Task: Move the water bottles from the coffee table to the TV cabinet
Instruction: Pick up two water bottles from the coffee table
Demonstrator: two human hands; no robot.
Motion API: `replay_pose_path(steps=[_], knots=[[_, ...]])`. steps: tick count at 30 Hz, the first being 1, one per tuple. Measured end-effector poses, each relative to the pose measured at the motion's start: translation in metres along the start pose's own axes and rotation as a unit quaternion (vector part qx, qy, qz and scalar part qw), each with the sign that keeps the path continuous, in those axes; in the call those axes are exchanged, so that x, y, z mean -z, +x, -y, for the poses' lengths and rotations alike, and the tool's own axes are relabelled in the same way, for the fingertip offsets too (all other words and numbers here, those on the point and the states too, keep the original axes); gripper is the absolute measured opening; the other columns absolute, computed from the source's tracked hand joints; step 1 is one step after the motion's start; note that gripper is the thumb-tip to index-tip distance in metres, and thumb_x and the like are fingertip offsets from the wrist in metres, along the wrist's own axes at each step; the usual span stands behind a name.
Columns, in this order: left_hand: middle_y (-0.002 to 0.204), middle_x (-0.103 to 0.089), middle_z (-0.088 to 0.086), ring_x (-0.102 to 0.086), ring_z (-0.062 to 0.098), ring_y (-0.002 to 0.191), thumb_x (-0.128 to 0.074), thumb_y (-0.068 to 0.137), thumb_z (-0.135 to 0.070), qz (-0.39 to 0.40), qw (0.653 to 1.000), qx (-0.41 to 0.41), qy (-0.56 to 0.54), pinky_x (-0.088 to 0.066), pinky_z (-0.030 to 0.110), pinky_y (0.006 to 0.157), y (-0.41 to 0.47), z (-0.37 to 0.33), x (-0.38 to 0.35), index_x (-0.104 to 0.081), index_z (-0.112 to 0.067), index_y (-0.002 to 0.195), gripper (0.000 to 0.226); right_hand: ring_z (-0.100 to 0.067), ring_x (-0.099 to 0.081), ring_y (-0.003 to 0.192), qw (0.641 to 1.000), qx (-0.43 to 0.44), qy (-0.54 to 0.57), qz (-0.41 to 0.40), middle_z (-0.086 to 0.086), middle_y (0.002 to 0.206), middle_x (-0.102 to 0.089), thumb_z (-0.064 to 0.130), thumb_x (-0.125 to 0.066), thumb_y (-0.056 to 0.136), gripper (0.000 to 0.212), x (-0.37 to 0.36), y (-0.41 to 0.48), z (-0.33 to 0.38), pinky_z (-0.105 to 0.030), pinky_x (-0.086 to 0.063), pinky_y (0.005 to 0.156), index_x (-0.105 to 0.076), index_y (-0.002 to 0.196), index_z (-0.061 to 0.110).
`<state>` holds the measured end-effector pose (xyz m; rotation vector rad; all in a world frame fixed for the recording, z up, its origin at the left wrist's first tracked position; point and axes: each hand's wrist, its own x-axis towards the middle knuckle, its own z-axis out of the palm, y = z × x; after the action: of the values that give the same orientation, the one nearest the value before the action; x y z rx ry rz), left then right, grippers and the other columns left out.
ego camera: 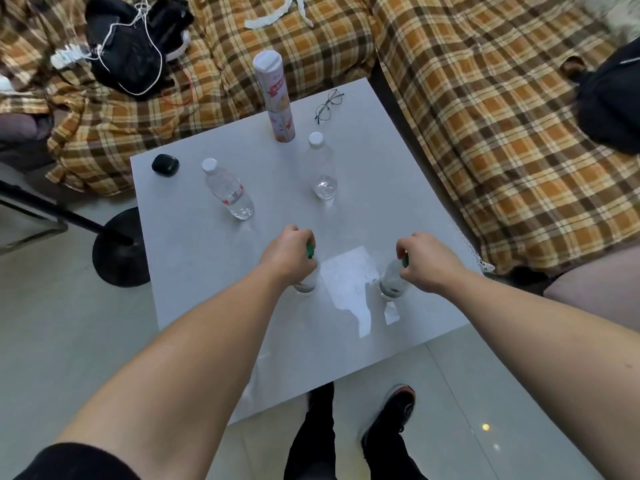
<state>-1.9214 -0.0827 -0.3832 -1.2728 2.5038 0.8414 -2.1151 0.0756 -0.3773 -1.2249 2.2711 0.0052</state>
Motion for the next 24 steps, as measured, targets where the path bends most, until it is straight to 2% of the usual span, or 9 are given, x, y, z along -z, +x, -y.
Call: replay_pose_path(steps=[10, 15, 19, 24], knots=[[0.107, -0.048, 0.001, -0.053, 0.025, 0.091, -0.061, 0.078, -0.019, -0.001, 0.996, -0.093, -0.016, -0.047, 0.033, 0.078, -0.006, -0.04, 0.03, -0.059, -0.021, 0.1, 0.022, -0.027, -0.055, 0.091, 0.997, -0.01, 0.035, -0.071, -0.004, 0.099, -0.049, 0.011, -0.058, 0.081, 0.019, 0.051, -0.016, 0.013, -0.038, -0.05, 0.074, -0.06, 0.099, 0.015], [0.1, -0.044, -0.001, -0.048, 0.023, 0.09, -0.063, 0.077, -0.02, -0.003, 0.986, -0.166, 0.013, -0.037, 0.029, 0.073, -0.003, -0.079, 0.036, -0.06, -0.019, 0.099, 0.022, -0.02, -0.051, 0.087, 0.985, -0.066, 0.08, -0.136, -0.001, 0.095, -0.048, 0.014, -0.065, 0.079, 0.018, 0.075, -0.047, -0.002, -0.032, -0.048, 0.068, -0.063, 0.098, 0.014], [0.097, -0.044, -0.003, -0.045, 0.02, 0.088, -0.064, 0.077, -0.021, 0.005, 0.971, -0.234, 0.045, -0.037, 0.028, 0.076, -0.011, -0.112, 0.035, -0.06, -0.019, 0.098, 0.021, -0.021, -0.053, 0.091, 0.975, -0.11, 0.099, -0.164, 0.0, 0.099, -0.05, 0.017, -0.066, 0.079, 0.014, 0.085, -0.079, -0.023, -0.034, -0.05, 0.067, -0.063, 0.093, 0.018], [0.098, -0.044, -0.003, -0.047, 0.019, 0.088, -0.063, 0.078, -0.022, 0.027, 0.959, -0.275, 0.067, -0.038, 0.029, 0.074, -0.034, -0.154, 0.028, -0.059, -0.021, 0.1, 0.022, -0.024, -0.056, 0.09, 0.966, -0.152, 0.09, -0.187, -0.002, 0.098, -0.053, 0.017, -0.063, 0.079, 0.007, 0.091, -0.135, -0.055, -0.036, -0.05, 0.068, -0.06, 0.084, 0.02]])
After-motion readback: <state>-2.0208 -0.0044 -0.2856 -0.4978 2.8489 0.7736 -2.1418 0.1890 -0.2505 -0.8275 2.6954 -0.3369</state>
